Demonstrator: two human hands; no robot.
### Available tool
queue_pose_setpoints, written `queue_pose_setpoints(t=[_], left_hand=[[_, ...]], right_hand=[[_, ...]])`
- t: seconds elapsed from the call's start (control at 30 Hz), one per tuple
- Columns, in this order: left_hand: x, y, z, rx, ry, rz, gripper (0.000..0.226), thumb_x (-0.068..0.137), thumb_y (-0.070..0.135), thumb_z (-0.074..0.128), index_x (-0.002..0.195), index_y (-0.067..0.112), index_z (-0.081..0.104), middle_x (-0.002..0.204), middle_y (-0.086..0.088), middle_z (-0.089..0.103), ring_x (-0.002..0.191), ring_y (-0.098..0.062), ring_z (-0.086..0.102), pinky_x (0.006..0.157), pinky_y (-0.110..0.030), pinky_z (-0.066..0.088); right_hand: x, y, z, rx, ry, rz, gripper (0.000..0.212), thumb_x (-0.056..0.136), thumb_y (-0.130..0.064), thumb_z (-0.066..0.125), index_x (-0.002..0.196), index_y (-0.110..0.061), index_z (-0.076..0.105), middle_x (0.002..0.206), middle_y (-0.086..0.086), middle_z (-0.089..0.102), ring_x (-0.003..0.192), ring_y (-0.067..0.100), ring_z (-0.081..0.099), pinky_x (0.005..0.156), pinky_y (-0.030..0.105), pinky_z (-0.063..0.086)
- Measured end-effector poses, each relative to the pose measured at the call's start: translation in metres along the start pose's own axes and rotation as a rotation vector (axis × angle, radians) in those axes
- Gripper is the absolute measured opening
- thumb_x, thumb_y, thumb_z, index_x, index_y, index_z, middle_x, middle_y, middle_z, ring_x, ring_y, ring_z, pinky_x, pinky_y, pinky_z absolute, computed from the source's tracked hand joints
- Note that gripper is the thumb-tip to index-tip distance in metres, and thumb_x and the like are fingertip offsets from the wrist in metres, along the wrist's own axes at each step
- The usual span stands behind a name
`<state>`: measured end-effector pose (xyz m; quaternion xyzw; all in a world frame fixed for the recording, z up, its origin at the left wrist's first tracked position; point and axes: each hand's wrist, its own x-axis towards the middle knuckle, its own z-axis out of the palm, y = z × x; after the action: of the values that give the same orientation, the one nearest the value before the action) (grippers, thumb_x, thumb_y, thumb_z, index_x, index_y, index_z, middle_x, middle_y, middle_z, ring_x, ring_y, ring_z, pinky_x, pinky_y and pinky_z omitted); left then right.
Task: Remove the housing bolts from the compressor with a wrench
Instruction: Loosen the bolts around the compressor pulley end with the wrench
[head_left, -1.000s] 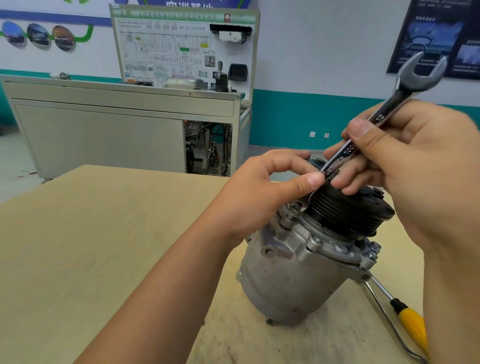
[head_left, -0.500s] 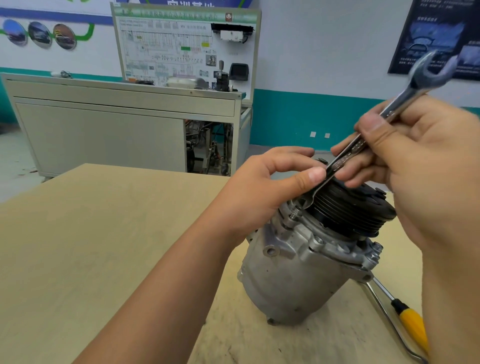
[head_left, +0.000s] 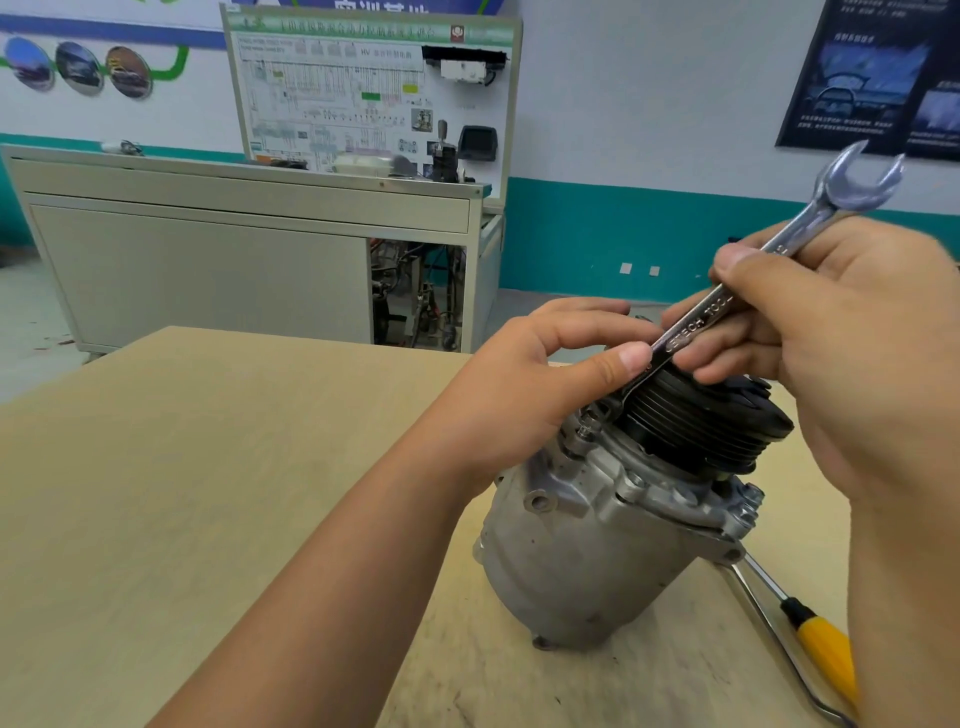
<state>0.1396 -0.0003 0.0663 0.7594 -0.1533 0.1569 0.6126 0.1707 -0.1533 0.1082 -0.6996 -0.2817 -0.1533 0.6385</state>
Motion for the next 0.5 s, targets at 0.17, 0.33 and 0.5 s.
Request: queue_pose_setpoints(t=[0.17, 0.33, 0.5], left_hand=[[-0.0010, 0.0004, 0.0000, -0.004, -0.023, -0.007, 0.017, 0.089, 0.019, 0.062, 0.099, 0.027, 0.074, 0.125, 0.010, 0.059, 0.117, 0.008, 0.050, 0.109, -0.034, 0.036], [-0.0004, 0.0000, -0.0008, -0.001, -0.013, -0.003, 0.016, 0.087, 0.023, 0.064, 0.098, 0.028, 0.075, 0.125, 0.011, 0.059, 0.119, 0.006, 0.050, 0.111, -0.040, 0.035], [-0.0001, -0.0005, -0.0005, 0.013, -0.007, 0.007, 0.015, 0.086, 0.024, 0.065, 0.094, 0.033, 0.075, 0.126, 0.011, 0.058, 0.121, 0.004, 0.049, 0.111, -0.043, 0.033]], right_hand=[[0.0012, 0.0015, 0.0000, -0.001, 0.002, 0.006, 0.022, 0.097, -0.009, 0.047, 0.075, -0.014, 0.050, 0.060, 0.009, 0.068, 0.038, 0.017, 0.058, 0.035, 0.019, 0.044], [0.0013, 0.0049, 0.0001, -0.018, 0.033, -0.036, 0.019, 0.097, -0.010, 0.048, 0.078, -0.015, 0.051, 0.063, 0.007, 0.069, 0.041, 0.019, 0.061, 0.037, 0.020, 0.045], [0.0015, 0.0048, -0.0010, -0.014, 0.023, -0.021, 0.019, 0.097, -0.011, 0.048, 0.078, -0.013, 0.050, 0.062, 0.006, 0.069, 0.041, 0.019, 0.061, 0.039, 0.021, 0.046]])
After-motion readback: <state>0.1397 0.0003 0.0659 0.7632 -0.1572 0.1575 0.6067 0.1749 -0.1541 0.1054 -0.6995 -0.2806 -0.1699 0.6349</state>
